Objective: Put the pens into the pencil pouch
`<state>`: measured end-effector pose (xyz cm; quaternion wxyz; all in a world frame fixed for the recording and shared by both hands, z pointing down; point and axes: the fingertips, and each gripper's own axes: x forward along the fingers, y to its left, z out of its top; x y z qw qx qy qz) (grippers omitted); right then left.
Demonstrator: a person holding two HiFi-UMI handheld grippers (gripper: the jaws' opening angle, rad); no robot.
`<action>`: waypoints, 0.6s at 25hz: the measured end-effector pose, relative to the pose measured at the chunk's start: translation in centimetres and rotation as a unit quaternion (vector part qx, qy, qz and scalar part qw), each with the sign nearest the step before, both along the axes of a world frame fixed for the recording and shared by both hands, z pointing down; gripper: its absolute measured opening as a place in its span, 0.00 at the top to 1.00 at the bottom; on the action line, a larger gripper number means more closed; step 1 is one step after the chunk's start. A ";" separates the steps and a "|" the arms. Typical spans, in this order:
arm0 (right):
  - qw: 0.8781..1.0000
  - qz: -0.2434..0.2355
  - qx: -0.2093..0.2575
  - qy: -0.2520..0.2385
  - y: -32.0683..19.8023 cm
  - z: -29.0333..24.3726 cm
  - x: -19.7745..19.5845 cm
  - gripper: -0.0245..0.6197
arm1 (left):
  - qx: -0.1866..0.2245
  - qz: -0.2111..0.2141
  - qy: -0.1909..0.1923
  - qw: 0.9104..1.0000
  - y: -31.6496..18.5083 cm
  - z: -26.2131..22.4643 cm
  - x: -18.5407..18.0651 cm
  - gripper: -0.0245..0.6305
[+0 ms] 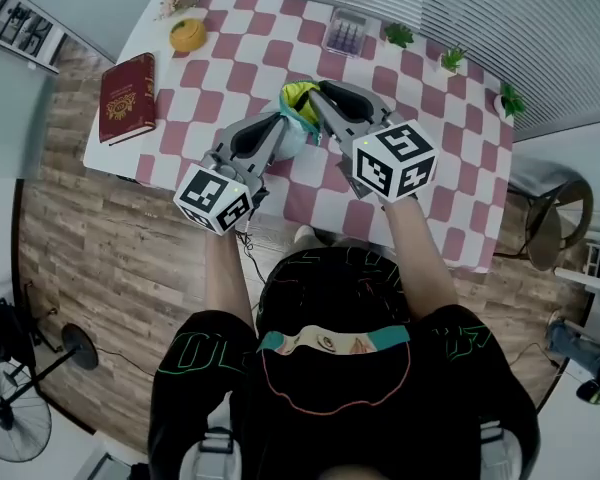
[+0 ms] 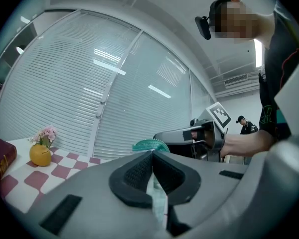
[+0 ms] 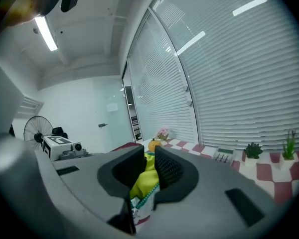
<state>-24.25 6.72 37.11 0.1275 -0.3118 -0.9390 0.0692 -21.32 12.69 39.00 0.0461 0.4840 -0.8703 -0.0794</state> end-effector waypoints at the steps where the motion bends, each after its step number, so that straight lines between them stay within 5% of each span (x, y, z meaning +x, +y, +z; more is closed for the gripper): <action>1: 1.000 0.004 -0.003 0.001 -0.3 0.0 -0.1 0.87 | -0.001 -0.002 0.002 1.000 0.2 0.2 0.1 0.96; 8: 0.999 0.032 -0.004 0.030 -2.3 1.3 -1.0 0.88 | 0.000 -0.031 0.013 0.999 2.4 0.8 0.1 0.96; 15: 0.991 0.069 0.012 0.111 -4.0 4.6 -3.5 0.88 | 0.002 -0.042 0.013 0.999 3.9 0.9 0.0 0.96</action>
